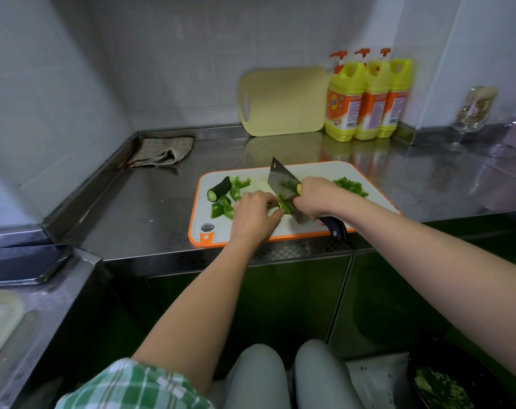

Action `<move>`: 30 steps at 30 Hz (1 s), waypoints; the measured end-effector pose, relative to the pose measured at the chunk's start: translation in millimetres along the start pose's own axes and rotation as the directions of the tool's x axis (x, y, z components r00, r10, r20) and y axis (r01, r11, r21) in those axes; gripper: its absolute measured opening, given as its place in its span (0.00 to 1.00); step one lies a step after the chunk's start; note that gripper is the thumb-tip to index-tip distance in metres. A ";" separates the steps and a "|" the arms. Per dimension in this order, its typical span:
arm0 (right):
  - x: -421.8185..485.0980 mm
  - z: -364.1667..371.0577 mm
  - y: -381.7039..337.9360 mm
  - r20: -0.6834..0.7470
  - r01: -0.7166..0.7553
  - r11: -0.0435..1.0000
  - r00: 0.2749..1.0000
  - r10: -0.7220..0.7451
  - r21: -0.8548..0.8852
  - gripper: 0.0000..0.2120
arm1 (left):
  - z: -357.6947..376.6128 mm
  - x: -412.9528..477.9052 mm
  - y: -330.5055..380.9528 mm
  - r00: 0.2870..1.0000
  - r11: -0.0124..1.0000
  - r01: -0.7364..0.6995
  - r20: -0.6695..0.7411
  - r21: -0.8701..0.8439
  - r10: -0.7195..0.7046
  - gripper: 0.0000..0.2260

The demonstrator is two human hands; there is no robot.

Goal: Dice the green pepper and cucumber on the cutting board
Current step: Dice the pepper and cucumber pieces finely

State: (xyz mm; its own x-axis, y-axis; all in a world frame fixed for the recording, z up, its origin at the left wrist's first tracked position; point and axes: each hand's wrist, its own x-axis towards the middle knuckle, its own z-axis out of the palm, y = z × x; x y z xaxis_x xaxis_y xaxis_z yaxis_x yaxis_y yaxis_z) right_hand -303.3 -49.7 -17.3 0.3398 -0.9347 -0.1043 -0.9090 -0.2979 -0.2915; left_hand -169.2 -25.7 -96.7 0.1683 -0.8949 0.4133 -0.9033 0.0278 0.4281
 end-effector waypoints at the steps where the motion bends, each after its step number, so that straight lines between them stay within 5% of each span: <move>1: 0.6 2.4 -0.1 -0.012 0.006 1.000 1.000 -0.006 -0.001 0.08 | -0.3 0.2 0.2 1.000 1.000 -0.002 0.004 0.005 0.002 0.13; 5: 2.8 8.1 5.0 -0.061 0.017 0.999 0.998 -0.015 0.041 0.10 | 0.1 0.4 0.6 1.000 1.000 0.004 0.014 0.010 -0.004 0.13; 13: -9.0 -12.2 5.4 0.068 0.032 0.999 0.997 -0.033 0.018 0.10 | 1.7 1.8 -0.8 1.000 0.999 0.002 0.021 0.044 -0.003 0.12; 24: 5.8 9.3 26.3 -0.105 0.013 0.977 0.994 0.010 0.215 0.07 | -0.5 0.6 0.1 0.998 0.997 -0.020 0.056 0.080 0.016 0.15; 30: -2.9 1.8 33.3 -0.044 0.038 0.962 0.999 -0.027 0.269 0.11 | -2.2 8.1 9.2 0.992 0.985 -0.022 0.124 0.171 0.001 0.19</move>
State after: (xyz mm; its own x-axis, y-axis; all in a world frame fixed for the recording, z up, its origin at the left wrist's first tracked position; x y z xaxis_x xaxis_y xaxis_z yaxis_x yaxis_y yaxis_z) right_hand -334.1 -56.6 -28.4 0.3535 -0.9339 -0.0545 -0.7968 -0.2700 -0.5406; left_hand -175.2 -31.7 -87.6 0.1172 -0.9434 0.3104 -0.9610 -0.0288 0.2751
